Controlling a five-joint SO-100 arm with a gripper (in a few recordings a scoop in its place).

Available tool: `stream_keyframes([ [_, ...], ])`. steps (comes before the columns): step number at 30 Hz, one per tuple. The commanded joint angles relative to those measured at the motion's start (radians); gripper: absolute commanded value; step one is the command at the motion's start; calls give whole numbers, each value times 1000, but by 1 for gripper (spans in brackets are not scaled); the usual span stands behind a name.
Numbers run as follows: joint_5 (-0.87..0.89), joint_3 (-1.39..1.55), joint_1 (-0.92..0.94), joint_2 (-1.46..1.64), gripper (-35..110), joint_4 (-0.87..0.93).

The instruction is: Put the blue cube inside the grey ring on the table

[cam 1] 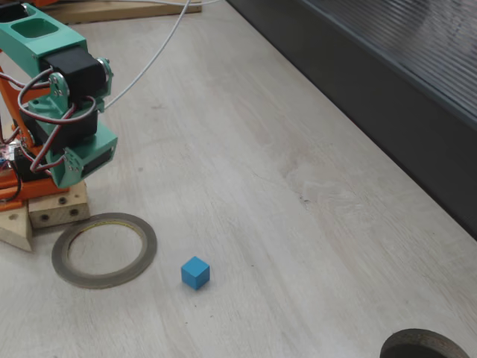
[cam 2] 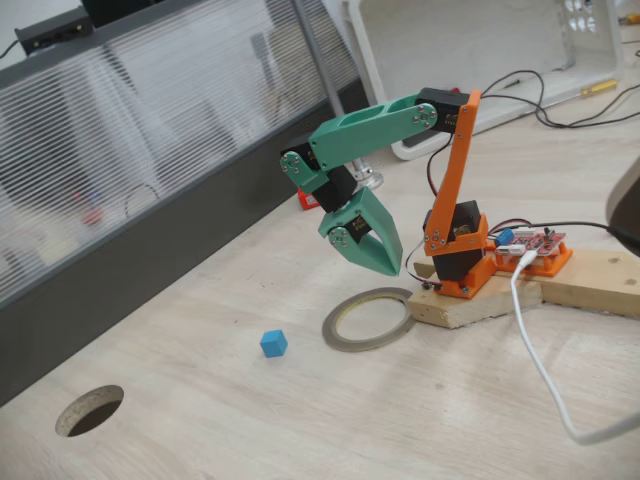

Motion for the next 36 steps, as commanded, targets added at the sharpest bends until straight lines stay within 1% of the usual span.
stream_keyframes([
  [1,11,9,18,23,0,12],
  [36,8,-5,18,23,0,12],
])
